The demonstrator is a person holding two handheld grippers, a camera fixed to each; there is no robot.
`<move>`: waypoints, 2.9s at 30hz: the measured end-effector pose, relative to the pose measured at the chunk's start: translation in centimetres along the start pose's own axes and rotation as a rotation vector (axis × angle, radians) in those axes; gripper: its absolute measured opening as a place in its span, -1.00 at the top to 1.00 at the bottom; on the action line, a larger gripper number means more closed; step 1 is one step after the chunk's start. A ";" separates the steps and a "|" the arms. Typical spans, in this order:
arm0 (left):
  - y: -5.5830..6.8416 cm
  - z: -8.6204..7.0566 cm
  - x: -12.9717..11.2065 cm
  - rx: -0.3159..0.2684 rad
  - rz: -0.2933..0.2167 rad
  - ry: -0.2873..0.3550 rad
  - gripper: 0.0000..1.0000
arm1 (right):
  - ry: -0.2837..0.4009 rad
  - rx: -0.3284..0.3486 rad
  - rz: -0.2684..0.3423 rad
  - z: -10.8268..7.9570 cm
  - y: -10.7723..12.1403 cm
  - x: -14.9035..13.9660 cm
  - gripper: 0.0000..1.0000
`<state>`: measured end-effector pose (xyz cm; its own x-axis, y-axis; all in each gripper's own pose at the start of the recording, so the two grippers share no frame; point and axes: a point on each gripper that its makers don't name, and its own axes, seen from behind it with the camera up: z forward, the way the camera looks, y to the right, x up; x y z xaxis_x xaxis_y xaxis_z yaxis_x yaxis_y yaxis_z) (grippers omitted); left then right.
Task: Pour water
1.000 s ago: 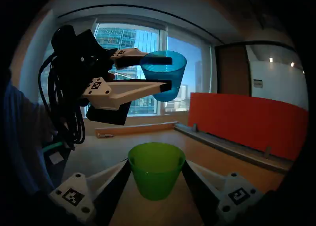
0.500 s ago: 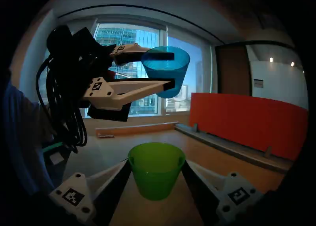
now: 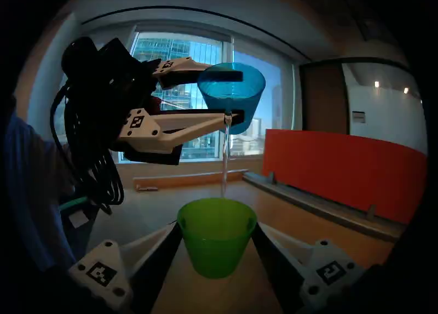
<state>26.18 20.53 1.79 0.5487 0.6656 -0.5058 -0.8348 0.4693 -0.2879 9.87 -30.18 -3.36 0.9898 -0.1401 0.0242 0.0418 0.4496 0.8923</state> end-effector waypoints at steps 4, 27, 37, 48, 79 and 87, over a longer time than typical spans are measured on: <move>-0.1 -0.1 0.1 0.001 0.019 0.003 -0.69 | 0.001 -0.001 0.000 -0.1 0.0 0.0 -0.81; -0.7 -0.4 0.5 0.018 0.122 0.006 -0.69 | 0.001 -0.005 -0.010 -0.3 0.3 0.3 -0.80; -0.9 -0.7 0.5 0.020 0.149 0.008 -0.69 | 0.000 -0.005 -0.015 -0.4 0.3 0.4 -0.80; -1.0 -0.9 0.7 0.017 0.181 0.009 -0.69 | 0.001 -0.004 -0.022 -0.3 0.2 0.5 -0.80; -1.4 -1.3 1.8 0.010 0.289 0.012 -0.69 | 0.019 -0.007 -0.018 -0.4 0.0 1.0 -0.80; -1.8 -1.2 2.3 0.010 0.310 0.014 -0.69 | 0.019 -0.008 -0.020 -0.5 -0.1 1.0 -0.80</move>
<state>28.90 20.46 0.18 0.2675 0.7698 -0.5795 -0.9616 0.2511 -0.1103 10.93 -29.95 -3.61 0.9912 -0.1324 -0.0026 0.0630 0.4541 0.8887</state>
